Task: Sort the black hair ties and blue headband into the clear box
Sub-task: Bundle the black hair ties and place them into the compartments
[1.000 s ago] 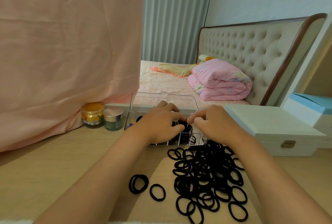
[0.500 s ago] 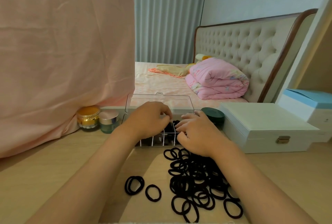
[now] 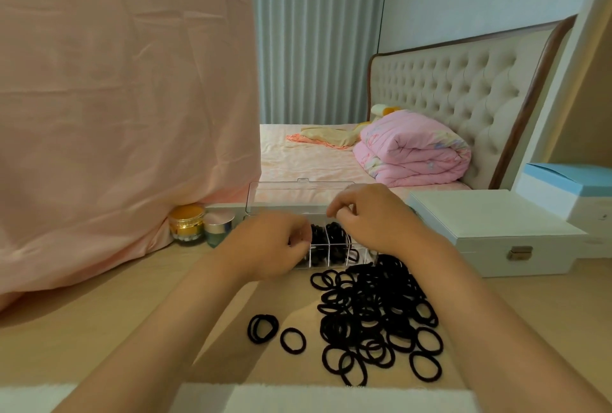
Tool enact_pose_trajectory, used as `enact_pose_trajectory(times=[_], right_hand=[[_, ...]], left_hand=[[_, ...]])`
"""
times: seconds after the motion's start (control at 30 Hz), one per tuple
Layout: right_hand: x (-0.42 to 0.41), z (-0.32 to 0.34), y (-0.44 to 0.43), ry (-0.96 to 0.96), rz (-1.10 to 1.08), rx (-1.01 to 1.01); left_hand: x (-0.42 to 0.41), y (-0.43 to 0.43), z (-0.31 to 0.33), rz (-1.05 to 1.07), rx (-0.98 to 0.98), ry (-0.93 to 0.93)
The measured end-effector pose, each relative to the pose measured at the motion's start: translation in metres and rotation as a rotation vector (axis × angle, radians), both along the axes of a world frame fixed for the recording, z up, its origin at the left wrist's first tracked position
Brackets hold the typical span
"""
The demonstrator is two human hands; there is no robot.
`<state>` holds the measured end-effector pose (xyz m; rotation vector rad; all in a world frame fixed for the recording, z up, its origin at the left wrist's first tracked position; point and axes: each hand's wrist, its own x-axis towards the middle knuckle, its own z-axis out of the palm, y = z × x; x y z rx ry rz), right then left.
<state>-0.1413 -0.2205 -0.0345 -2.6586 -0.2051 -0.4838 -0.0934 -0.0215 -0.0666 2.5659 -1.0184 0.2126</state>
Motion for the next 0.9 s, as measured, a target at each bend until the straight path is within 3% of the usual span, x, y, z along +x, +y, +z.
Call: enact_pose_trajectory(times=[0.13, 0.37, 0.53, 0.77, 0.9], right_hand=[[-0.016, 0.006, 0.011, 0.160, 0.054, -0.014], [-0.050, -0.021, -0.008, 0.205, -0.072, -0.349], [-0.058, -0.049, -0.013, 0.350, -0.036, -0.402], [-0.055, -0.049, 0.001, 0.523, 0.102, -0.176], [-0.050, -0.052, 0.002, 0.553, 0.093, -0.397]], left_hand=[[-0.026, 0.002, -0.010, -0.060, 0.097, 0.083], [-0.045, -0.024, -0.029, -0.127, 0.128, 0.166], [-0.049, -0.030, -0.040, -0.129, 0.214, 0.173], [-0.039, -0.006, -0.036, -0.070, 0.236, 0.194], [-0.033, 0.005, -0.031, -0.066, 0.214, 0.218]])
